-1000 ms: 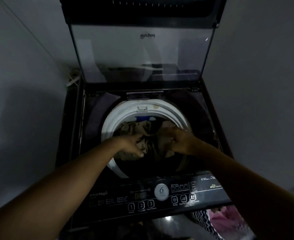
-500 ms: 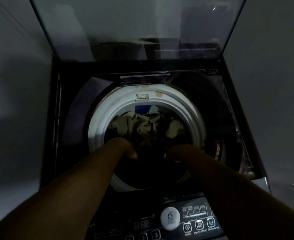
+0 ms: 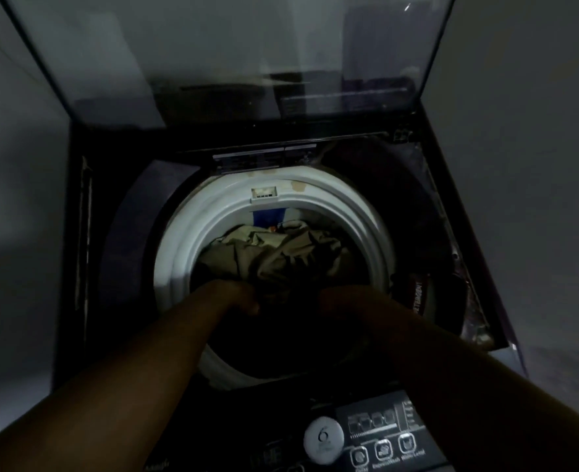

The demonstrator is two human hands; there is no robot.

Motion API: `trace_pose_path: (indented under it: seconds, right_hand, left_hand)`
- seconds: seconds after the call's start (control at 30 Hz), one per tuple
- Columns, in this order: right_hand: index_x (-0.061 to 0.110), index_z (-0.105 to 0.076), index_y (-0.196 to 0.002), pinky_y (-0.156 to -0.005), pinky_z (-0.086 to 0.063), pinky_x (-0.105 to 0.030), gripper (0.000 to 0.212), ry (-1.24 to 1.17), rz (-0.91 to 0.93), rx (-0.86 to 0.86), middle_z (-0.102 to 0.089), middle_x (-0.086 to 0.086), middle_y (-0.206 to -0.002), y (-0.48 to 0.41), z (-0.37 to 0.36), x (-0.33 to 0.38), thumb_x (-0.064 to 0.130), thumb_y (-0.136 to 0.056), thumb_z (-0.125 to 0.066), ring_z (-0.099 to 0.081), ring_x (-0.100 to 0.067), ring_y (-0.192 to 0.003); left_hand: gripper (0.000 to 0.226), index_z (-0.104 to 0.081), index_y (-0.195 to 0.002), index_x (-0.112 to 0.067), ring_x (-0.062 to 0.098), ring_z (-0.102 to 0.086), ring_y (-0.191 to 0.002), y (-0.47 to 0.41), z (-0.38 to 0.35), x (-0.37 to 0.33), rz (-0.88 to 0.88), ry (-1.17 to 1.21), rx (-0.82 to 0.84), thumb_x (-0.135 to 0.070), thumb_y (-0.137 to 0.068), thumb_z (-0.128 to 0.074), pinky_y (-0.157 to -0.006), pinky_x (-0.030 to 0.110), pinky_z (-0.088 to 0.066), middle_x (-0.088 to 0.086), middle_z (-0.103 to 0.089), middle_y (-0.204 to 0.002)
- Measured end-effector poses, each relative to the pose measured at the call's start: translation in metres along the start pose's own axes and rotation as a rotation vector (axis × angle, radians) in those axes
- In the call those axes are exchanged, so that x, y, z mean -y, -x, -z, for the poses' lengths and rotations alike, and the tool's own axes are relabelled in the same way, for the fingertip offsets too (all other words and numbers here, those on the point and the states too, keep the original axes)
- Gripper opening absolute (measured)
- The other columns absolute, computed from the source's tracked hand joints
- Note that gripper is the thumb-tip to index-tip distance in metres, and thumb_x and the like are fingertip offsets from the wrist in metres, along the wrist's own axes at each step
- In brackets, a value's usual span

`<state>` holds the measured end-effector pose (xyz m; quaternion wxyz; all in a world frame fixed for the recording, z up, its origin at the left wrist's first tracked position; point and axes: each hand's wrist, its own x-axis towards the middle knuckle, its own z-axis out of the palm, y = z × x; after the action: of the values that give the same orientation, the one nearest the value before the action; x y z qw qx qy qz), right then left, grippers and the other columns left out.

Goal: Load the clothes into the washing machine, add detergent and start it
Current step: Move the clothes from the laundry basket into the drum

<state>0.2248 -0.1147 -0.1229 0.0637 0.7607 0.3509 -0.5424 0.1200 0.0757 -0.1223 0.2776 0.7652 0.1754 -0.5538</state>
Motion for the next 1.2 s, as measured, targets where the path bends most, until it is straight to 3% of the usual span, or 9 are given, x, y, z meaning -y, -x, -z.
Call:
trace_pose_path:
  seconds: [0.17,0.33,0.43,0.53,0.63,0.77,0.93,1.03,1.2]
  right_hand:
    - [0.022,-0.054,-0.145,-0.109,-0.042,-0.034,0.049,-0.141,0.096,-0.226,-0.056,-0.008,-0.146,0.057,0.032,0.011,0.035,-0.099,-0.063,-0.053,-0.028,-0.133]
    - [0.02,-0.057,-0.142,-0.106,-0.045,-0.034,0.052,-0.13,0.133,-0.548,-0.062,-0.009,-0.14,0.123,0.064,-0.008,0.034,-0.093,-0.069,-0.056,-0.026,-0.13]
    - [0.015,-0.06,-0.137,-0.101,-0.048,-0.036,0.052,-0.084,0.111,-0.745,-0.065,-0.013,-0.133,0.165,0.073,-0.032,0.037,-0.091,-0.069,-0.06,-0.031,-0.123]
    - [0.013,-0.064,-0.126,-0.092,-0.052,-0.041,0.046,-0.081,0.087,-0.894,-0.066,-0.018,-0.12,0.209,0.072,-0.068,0.04,-0.088,-0.065,-0.064,-0.038,-0.11]
    - [0.017,-0.059,-0.131,-0.097,-0.05,-0.042,0.045,-0.142,0.042,-1.006,-0.061,-0.016,-0.127,0.249,0.058,-0.119,0.04,-0.093,-0.064,-0.059,-0.036,-0.116]
    - [0.021,-0.054,-0.139,-0.104,-0.047,-0.041,0.049,-0.199,-0.054,-0.995,-0.056,-0.012,-0.136,0.289,0.017,-0.204,0.043,-0.096,-0.061,-0.054,-0.032,-0.124]
    - [0.024,-0.055,-0.138,-0.101,-0.046,-0.036,0.049,-0.346,-0.17,-0.951,-0.058,-0.009,-0.137,0.302,-0.068,-0.307,0.041,-0.093,-0.064,-0.057,-0.03,-0.123]
    - [0.023,-0.057,-0.137,-0.1,-0.048,-0.037,0.049,-0.436,-0.233,-0.9,-0.061,-0.011,-0.135,0.294,-0.126,-0.354,0.037,-0.091,-0.066,-0.059,-0.033,-0.122]
    - [0.019,-0.061,-0.134,-0.097,-0.047,-0.034,0.044,-0.606,-0.276,-0.813,-0.063,-0.01,-0.133,0.26,-0.216,-0.417,0.034,-0.093,-0.067,-0.061,-0.03,-0.118]
  left_hand:
    - [0.06,-0.051,-0.147,-0.029,0.026,-0.048,-0.136,0.028,0.019,-0.004,-0.176,-0.002,-0.175,-0.054,-0.094,-0.061,-0.115,0.033,-0.035,0.004,-0.05,-0.151]
    - [0.037,-0.063,-0.13,-0.015,0.02,-0.06,-0.119,0.071,0.047,-0.062,-0.394,0.16,-0.477,-0.031,-0.097,-0.067,-0.108,0.037,-0.046,-0.002,-0.064,-0.123]
    - [0.035,-0.063,-0.13,-0.016,0.016,-0.062,-0.115,0.1,0.052,-0.117,-0.524,0.205,-0.651,-0.022,-0.096,-0.067,-0.106,0.036,-0.047,-0.003,-0.064,-0.121]
    - [0.044,-0.056,-0.137,-0.026,0.016,-0.06,-0.117,0.123,0.047,-0.177,-0.577,0.261,-0.706,-0.031,-0.095,-0.067,-0.099,0.031,-0.049,-0.002,-0.062,-0.127]
    - [0.045,-0.056,-0.138,-0.029,0.016,-0.057,-0.121,0.138,0.028,-0.241,-0.673,0.239,-0.749,-0.032,-0.095,-0.068,-0.099,0.029,-0.047,-0.003,-0.059,-0.132]
    - [0.045,-0.055,-0.14,-0.024,0.016,-0.058,-0.123,0.137,-0.015,-0.337,-0.754,0.193,-0.739,-0.027,-0.096,-0.066,-0.102,0.032,-0.048,-0.003,-0.058,-0.138]
    - [0.042,-0.059,-0.136,-0.028,0.01,-0.062,-0.116,0.089,-0.083,-0.443,-0.785,0.112,-0.602,-0.031,-0.095,-0.067,-0.102,0.036,-0.052,-0.006,-0.064,-0.13]
    - [0.039,-0.063,-0.132,-0.024,0.012,-0.065,-0.109,0.043,-0.13,-0.482,-0.747,0.134,-0.53,-0.026,-0.094,-0.069,-0.097,0.03,-0.052,-0.006,-0.067,-0.117]
    - [0.034,-0.067,-0.125,-0.018,0.017,-0.067,-0.108,-0.054,-0.205,-0.502,-0.637,0.176,-0.398,-0.017,-0.092,-0.071,-0.1,0.033,-0.052,0.003,-0.067,-0.122]
